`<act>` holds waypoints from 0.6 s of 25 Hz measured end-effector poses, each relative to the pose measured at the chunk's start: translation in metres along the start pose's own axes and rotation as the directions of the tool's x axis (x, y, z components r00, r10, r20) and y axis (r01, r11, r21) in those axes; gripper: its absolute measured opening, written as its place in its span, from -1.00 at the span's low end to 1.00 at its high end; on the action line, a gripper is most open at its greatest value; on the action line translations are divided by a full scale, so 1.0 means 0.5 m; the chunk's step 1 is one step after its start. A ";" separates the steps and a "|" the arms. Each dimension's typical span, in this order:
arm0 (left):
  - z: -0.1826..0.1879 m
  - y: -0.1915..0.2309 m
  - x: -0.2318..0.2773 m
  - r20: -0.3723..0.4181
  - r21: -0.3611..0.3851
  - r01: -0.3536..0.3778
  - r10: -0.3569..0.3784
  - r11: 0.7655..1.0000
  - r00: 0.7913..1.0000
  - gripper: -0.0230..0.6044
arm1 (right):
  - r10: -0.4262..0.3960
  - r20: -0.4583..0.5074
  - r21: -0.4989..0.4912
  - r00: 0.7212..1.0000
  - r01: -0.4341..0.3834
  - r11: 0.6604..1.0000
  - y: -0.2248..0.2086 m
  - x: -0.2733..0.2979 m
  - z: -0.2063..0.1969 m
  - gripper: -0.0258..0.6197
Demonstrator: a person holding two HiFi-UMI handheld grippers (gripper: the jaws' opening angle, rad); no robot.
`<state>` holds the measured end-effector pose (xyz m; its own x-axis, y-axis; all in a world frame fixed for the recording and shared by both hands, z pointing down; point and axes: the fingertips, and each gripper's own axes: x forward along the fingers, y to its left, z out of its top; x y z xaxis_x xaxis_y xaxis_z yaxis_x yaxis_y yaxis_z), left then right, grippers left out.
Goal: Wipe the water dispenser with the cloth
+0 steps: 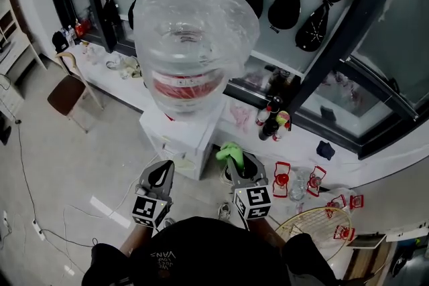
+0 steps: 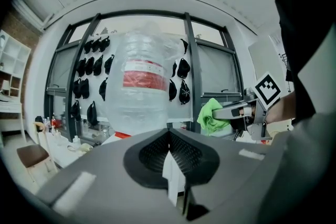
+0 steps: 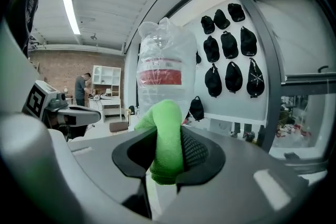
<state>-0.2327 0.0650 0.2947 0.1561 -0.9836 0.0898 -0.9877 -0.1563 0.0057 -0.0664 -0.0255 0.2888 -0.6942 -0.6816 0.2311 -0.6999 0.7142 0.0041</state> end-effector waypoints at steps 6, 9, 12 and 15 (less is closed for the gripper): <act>-0.002 0.007 -0.003 -0.001 0.005 -0.006 0.006 1.000 1.000 -0.92 | 0.009 -0.012 -0.012 1.000 -0.009 1.000 0.012 0.005 -0.007 -0.57; -0.002 0.008 -0.005 -0.003 0.008 0.001 -0.001 1.000 1.000 -0.92 | 0.010 -0.014 -0.011 1.000 -0.010 1.000 0.017 0.005 -0.008 -0.57; -0.002 0.009 -0.006 -0.006 0.012 0.007 -0.007 1.000 1.000 -0.92 | 0.009 -0.015 -0.014 1.000 -0.009 1.000 0.022 0.006 -0.007 -0.58; -0.006 0.010 -0.007 -0.009 0.013 0.015 -0.015 1.000 1.000 -0.92 | 0.008 -0.016 -0.020 1.000 -0.008 1.000 0.027 0.004 -0.010 -0.58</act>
<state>-0.2381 0.0680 0.2973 0.1711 -0.9803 0.0990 -0.9850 -0.1724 -0.0056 -0.0766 -0.0164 0.2942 -0.6969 -0.6734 0.2468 -0.6908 0.7228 0.0213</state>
